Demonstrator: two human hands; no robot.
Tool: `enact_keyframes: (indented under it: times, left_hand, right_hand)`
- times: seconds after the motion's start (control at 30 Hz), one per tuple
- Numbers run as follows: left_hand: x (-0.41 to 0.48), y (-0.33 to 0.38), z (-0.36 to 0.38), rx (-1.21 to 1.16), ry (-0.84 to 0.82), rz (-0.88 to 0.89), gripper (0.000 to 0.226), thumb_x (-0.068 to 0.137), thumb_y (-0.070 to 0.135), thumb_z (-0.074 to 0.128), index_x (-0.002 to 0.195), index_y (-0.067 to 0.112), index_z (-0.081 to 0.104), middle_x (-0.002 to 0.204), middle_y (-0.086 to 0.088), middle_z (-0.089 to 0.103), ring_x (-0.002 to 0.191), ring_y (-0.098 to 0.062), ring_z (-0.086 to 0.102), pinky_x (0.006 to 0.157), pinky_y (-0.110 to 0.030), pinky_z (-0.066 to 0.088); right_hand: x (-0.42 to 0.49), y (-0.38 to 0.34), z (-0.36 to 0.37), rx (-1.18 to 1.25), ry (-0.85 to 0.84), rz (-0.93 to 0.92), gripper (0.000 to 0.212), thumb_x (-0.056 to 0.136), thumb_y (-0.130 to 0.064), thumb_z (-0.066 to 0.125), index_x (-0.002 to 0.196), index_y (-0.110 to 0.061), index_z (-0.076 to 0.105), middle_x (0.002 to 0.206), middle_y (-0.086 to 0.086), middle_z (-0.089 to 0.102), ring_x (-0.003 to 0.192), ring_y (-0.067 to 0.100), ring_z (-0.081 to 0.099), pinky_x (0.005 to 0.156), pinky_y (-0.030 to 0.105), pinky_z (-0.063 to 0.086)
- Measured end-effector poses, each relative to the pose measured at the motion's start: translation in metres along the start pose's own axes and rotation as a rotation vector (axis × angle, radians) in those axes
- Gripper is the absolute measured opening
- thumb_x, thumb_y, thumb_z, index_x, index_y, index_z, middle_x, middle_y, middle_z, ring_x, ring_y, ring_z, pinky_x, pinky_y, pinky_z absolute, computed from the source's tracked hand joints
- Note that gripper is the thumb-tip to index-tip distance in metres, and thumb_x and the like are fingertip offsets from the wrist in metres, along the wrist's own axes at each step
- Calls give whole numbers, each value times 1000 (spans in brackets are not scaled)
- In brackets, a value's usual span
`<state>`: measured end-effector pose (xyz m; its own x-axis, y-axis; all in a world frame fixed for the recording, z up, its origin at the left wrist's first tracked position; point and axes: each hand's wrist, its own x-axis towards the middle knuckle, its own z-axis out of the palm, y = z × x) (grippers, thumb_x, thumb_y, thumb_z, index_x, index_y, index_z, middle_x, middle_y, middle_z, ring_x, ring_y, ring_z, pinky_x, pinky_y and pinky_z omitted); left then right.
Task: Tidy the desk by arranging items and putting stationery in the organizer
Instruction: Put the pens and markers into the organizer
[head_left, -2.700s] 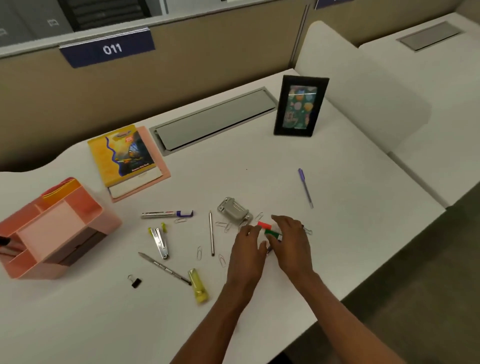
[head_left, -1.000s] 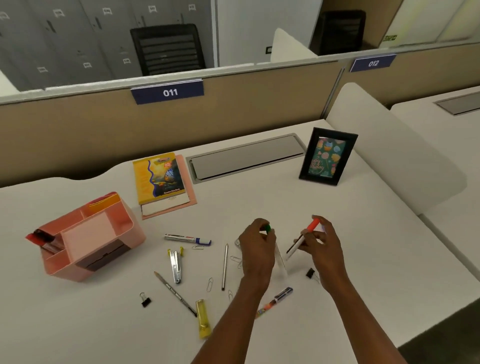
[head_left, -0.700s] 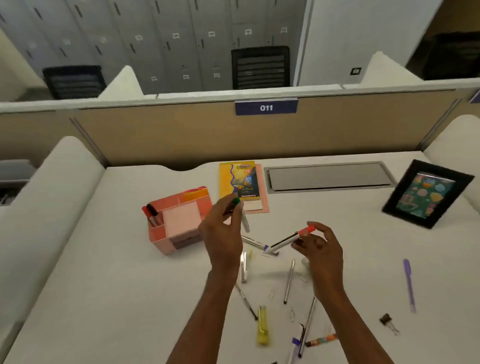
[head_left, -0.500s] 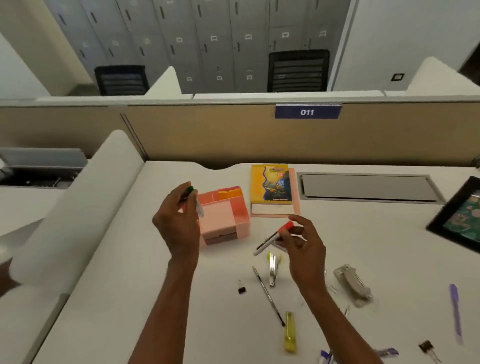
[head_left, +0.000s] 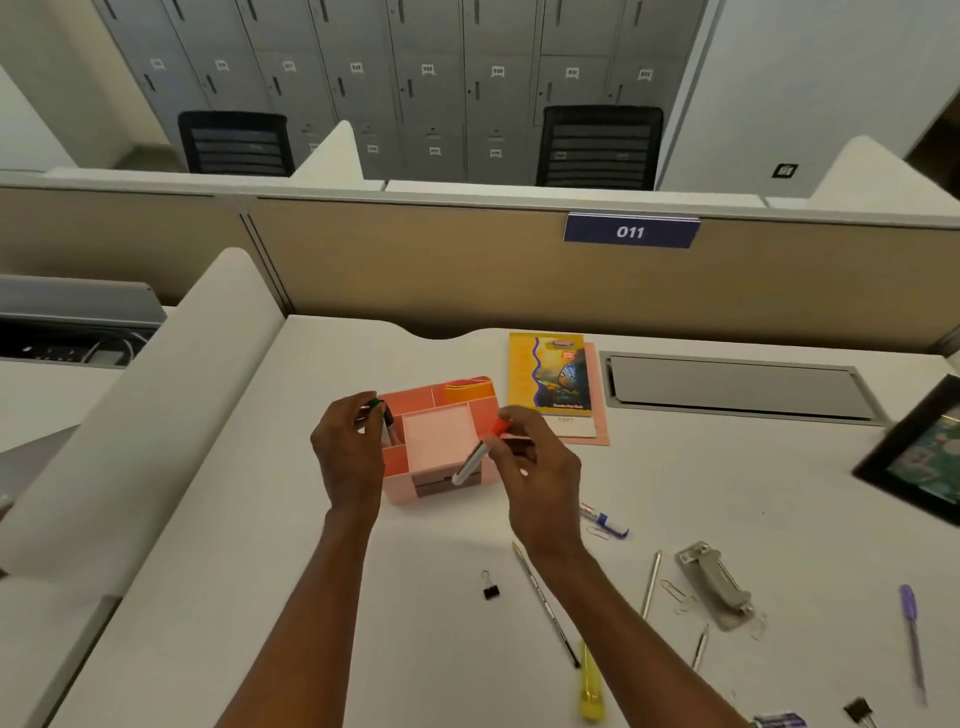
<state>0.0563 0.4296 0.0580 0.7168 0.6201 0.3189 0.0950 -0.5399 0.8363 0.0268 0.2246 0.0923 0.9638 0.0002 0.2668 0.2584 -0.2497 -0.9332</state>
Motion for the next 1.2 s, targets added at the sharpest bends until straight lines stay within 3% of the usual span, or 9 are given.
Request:
enact_keyframes:
  times: [0.27, 0.5, 0.6, 0.77, 0.9, 1.07, 1.2]
  left_hand:
    - [-3, -22, -4, 14, -7, -49, 28, 86, 9, 74, 114, 12, 69, 115, -4, 66, 97, -18, 65, 80, -35, 60]
    - [-37, -26, -24, 6, 43, -61, 26, 86, 6, 73, 111, 15, 69, 115, -1, 64, 102, -18, 64, 84, -40, 59]
    - [-56, -27, -31, 3, 27, -59, 26, 86, 6, 73, 109, 17, 69, 115, 1, 64, 104, -17, 63, 84, -42, 59]
    - [-82, -22, -37, 7, 23, -74, 27, 84, 8, 75, 110, 15, 70, 116, 0, 66, 106, -18, 64, 86, -44, 59]
    - [-95, -18, -40, -1, 11, -70, 27, 86, 7, 72, 111, 13, 70, 117, -3, 66, 103, -18, 65, 84, -44, 59]
    - [-107, -8, -33, -2, -12, -38, 31, 88, 5, 68, 118, 12, 65, 117, -7, 66, 97, -22, 64, 80, -46, 59]
    - [-127, 10, 1, -22, -132, 1, 47, 89, 7, 68, 134, 13, 55, 127, -12, 63, 102, -28, 63, 85, -50, 57]
  right_hand:
    - [40, -21, 62, -128, -46, -135, 30, 96, -22, 65, 125, -20, 61, 122, -3, 66, 108, 6, 61, 90, 24, 57]
    - [47, -8, 109, -245, -158, -102, 30, 98, -23, 61, 128, -20, 62, 127, -1, 67, 112, 13, 63, 97, 22, 50]
    - [48, 1, 123, -343, -261, -83, 30, 100, -23, 57, 130, -20, 60, 130, 1, 65, 115, 18, 63, 97, 15, 39]
    - [44, 11, 135, -524, -326, -112, 36, 97, -22, 60, 133, -17, 62, 131, 4, 66, 114, 22, 65, 105, 33, 45]
    - [44, 16, 139, -690, -402, -147, 41, 96, -23, 62, 137, -16, 59, 132, 5, 65, 117, 22, 61, 106, 34, 44]
    - [35, 14, 120, -564, -308, -75, 46, 100, -30, 56, 145, -22, 47, 148, 2, 52, 139, 25, 43, 117, 45, 31]
    - [17, 32, 57, -558, -180, -63, 50, 99, -28, 56, 147, -20, 43, 147, 5, 51, 133, 26, 46, 111, 44, 38]
